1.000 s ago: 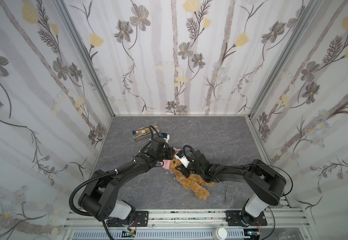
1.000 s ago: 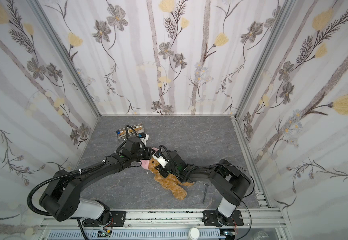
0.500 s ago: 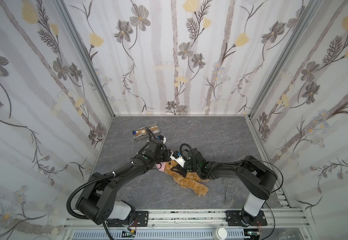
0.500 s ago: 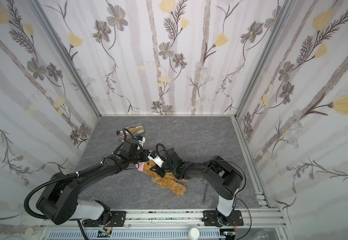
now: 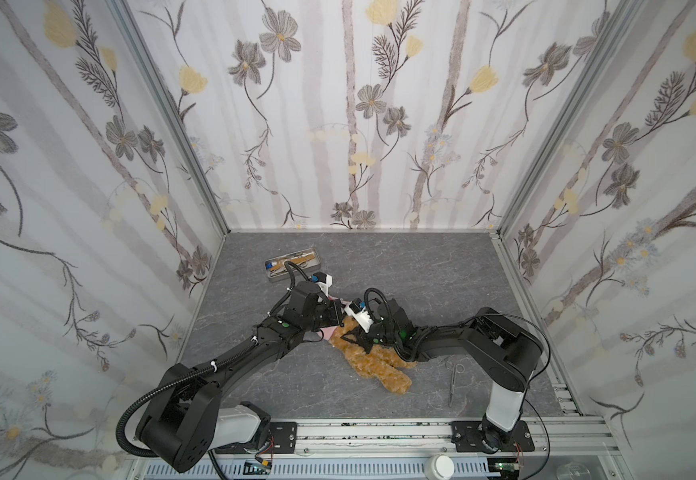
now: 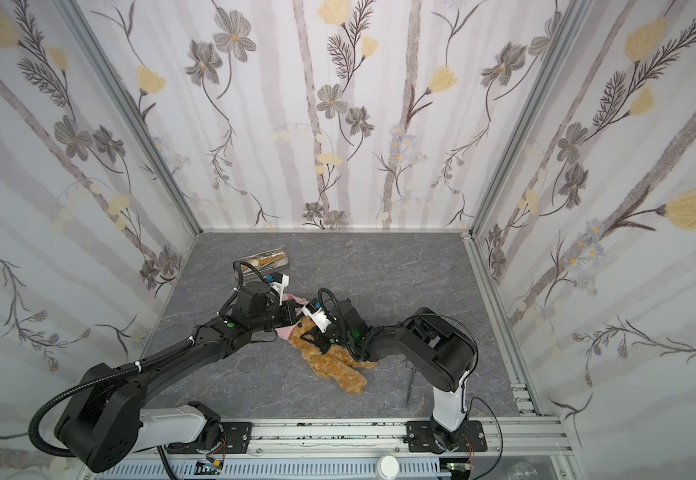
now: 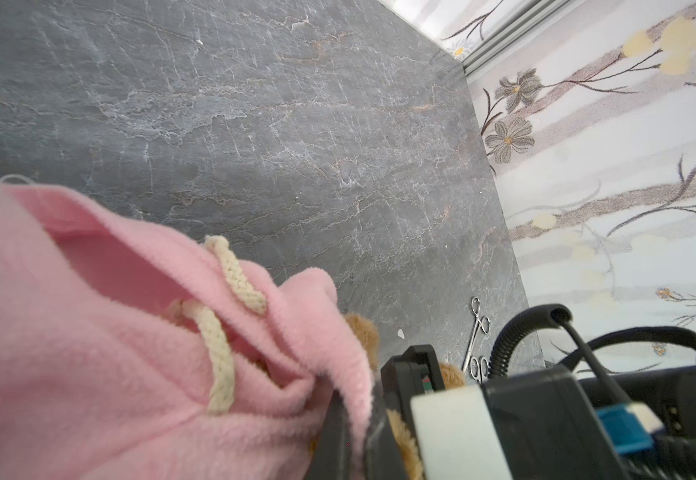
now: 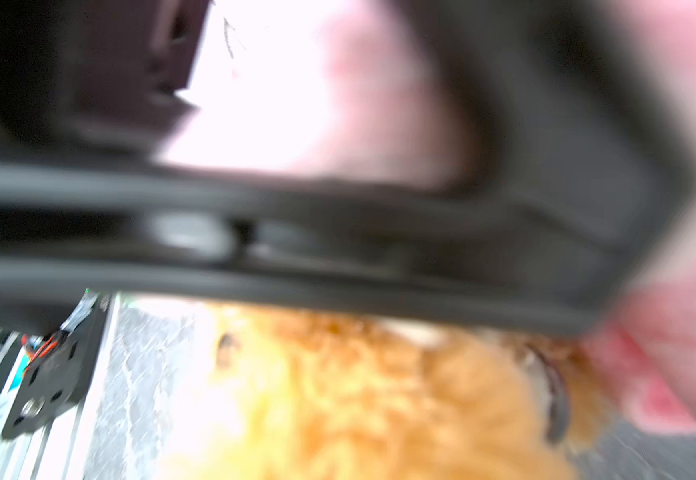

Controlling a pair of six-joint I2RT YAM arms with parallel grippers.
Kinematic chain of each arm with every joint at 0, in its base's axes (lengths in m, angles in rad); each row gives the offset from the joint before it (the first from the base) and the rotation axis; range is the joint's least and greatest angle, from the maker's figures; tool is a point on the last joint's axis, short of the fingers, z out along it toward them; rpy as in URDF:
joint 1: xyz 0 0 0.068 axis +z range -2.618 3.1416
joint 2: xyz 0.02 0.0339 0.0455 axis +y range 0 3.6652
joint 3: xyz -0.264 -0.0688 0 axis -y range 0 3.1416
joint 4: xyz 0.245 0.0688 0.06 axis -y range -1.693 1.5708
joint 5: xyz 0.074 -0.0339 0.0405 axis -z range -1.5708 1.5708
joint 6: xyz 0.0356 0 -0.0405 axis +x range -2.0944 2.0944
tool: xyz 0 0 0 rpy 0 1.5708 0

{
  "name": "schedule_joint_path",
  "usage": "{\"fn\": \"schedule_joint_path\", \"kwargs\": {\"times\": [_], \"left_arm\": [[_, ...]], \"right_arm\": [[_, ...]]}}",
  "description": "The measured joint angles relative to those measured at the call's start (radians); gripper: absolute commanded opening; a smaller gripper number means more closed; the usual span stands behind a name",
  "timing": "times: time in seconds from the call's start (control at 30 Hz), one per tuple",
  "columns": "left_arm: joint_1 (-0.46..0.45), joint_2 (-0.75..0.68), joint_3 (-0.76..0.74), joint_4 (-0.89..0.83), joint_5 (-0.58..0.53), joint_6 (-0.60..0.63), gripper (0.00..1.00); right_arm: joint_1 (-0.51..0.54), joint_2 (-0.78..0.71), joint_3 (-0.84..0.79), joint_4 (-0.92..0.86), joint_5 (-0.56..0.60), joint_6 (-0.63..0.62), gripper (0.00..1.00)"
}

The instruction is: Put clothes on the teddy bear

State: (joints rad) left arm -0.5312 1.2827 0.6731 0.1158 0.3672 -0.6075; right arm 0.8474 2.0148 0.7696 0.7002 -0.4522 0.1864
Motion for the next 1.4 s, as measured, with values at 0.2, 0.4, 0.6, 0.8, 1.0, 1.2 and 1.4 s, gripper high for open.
{"fn": "schedule_joint_path", "kwargs": {"times": [0.2, 0.4, 0.6, 0.8, 1.0, 1.2, 1.4], "left_arm": [[-0.002, -0.031, -0.028, 0.007, -0.008, -0.025, 0.0], [-0.025, -0.071, -0.072, 0.048, -0.043, -0.063, 0.05], [-0.043, -0.072, -0.081, 0.08, -0.065, -0.076, 0.24], [-0.043, -0.065, -0.08, 0.097, -0.085, -0.072, 0.25], [-0.043, -0.043, -0.08, 0.102, -0.114, -0.052, 0.16], [-0.037, -0.029, -0.08, 0.105, -0.132, -0.047, 0.14], [-0.031, -0.028, -0.081, 0.105, -0.139, -0.043, 0.14]], "right_arm": [[-0.009, 0.0, 0.02, -0.031, 0.044, 0.089, 0.08], [-0.002, 0.006, 0.041, -0.04, 0.086, 0.187, 0.13], [0.02, 0.017, 0.053, -0.055, 0.123, 0.234, 0.24], [0.018, -0.008, 0.052, -0.1, 0.149, 0.219, 0.46], [0.01, -0.058, 0.067, -0.2, 0.158, 0.156, 0.57], [0.002, -0.085, 0.09, -0.301, 0.172, 0.098, 0.79], [-0.018, -0.13, 0.109, -0.392, 0.193, 0.048, 0.92]]}}
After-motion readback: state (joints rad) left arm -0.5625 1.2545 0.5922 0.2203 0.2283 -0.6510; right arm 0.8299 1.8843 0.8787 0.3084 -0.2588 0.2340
